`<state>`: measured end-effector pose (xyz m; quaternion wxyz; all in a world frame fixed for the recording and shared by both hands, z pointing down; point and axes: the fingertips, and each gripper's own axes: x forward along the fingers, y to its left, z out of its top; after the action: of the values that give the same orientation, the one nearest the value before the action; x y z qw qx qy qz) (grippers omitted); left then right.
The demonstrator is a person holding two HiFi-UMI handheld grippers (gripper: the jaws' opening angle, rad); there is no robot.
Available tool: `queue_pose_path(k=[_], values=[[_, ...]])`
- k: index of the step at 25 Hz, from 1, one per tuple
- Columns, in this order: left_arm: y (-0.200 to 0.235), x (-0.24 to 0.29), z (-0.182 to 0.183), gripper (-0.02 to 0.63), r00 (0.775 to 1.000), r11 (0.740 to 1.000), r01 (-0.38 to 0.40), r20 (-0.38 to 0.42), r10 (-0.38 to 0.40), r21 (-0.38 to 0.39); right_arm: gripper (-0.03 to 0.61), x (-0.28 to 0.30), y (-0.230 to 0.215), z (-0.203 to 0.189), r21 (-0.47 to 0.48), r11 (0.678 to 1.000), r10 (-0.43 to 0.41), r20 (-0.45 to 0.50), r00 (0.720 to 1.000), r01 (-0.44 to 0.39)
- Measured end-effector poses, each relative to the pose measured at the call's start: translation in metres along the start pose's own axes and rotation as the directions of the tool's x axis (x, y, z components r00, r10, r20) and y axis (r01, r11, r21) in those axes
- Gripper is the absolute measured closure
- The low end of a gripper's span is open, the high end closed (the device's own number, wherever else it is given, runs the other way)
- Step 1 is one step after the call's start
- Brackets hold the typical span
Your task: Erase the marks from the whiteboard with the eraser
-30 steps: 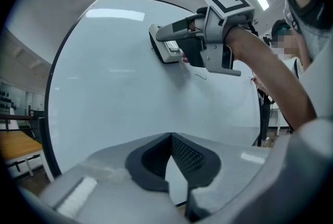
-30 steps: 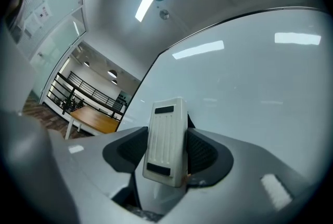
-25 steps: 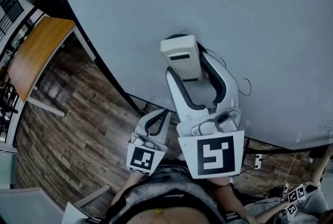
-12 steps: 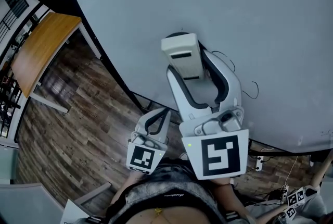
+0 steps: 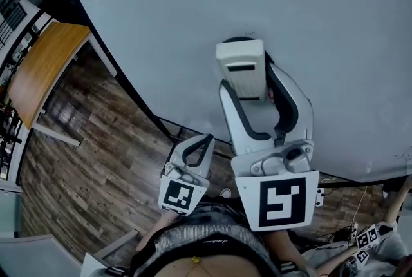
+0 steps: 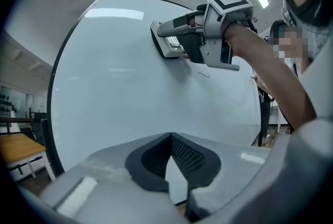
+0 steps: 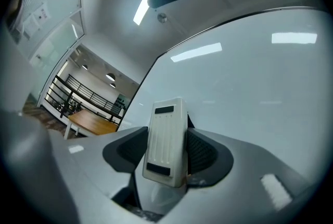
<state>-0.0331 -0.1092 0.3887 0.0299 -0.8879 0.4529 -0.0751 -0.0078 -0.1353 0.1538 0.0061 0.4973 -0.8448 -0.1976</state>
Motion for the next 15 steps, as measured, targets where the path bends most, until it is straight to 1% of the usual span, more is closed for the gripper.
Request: queue_pose_path(k=[3, 5, 6, 8, 9, 10, 11, 13, 15], values=[[0.006, -0.005, -0.002, 0.614, 0.999, 0.999, -0.035, -0.011, 0.035, -0.014, 0.338, 0.004, 0.004, -0.001, -0.005, 1.0, 0.014, -0.001, 1.0, -0.014], [0.014, -0.009, -0.004, 0.614, 0.998, 0.998, -0.056, -0.021, 0.056, -0.001, 0.337, 0.011, 0.01, -0.004, -0.007, 1.0, 0.03, -0.005, 1.0, -0.031], [0.02, -0.011, -0.005, 0.614, 0.997, 0.998, -0.068, -0.022, 0.068, -0.008, 0.338, 0.017, 0.016, -0.006, -0.008, 0.999, 0.042, -0.01, 0.999, -0.042], [0.031, -0.016, -0.006, 0.614, 0.995, 0.993, -0.099, -0.021, 0.098, -0.063, 0.338, 0.029, 0.031, -0.011, 0.001, 0.998, 0.07, -0.02, 0.997, -0.07], [0.034, -0.018, -0.006, 0.614, 0.994, 0.991, -0.109, -0.021, 0.107, -0.078, 0.338, 0.033, 0.038, -0.015, 0.009, 0.996, 0.089, -0.031, 0.996, -0.088], [0.036, -0.019, -0.006, 0.614, 0.994, 0.992, -0.11, -0.021, 0.109, -0.067, 0.338, 0.035, 0.045, -0.02, 0.013, 0.994, 0.107, -0.049, 0.993, -0.107], [0.037, -0.02, -0.006, 0.614, 0.994, 0.994, -0.104, -0.021, 0.104, -0.039, 0.338, 0.037, 0.05, -0.026, 0.01, 0.993, 0.121, -0.072, 0.99, -0.121], [0.035, -0.021, -0.006, 0.614, 0.996, 0.996, -0.092, -0.02, 0.092, -0.005, 0.337, 0.036, 0.055, -0.031, 0.001, 0.992, 0.129, -0.095, 0.987, -0.13], [0.032, -0.02, -0.006, 0.614, 0.996, 0.996, -0.085, -0.017, 0.085, -0.014, 0.337, 0.033, 0.054, -0.027, 0.007, 0.991, 0.134, -0.075, 0.988, -0.134]])
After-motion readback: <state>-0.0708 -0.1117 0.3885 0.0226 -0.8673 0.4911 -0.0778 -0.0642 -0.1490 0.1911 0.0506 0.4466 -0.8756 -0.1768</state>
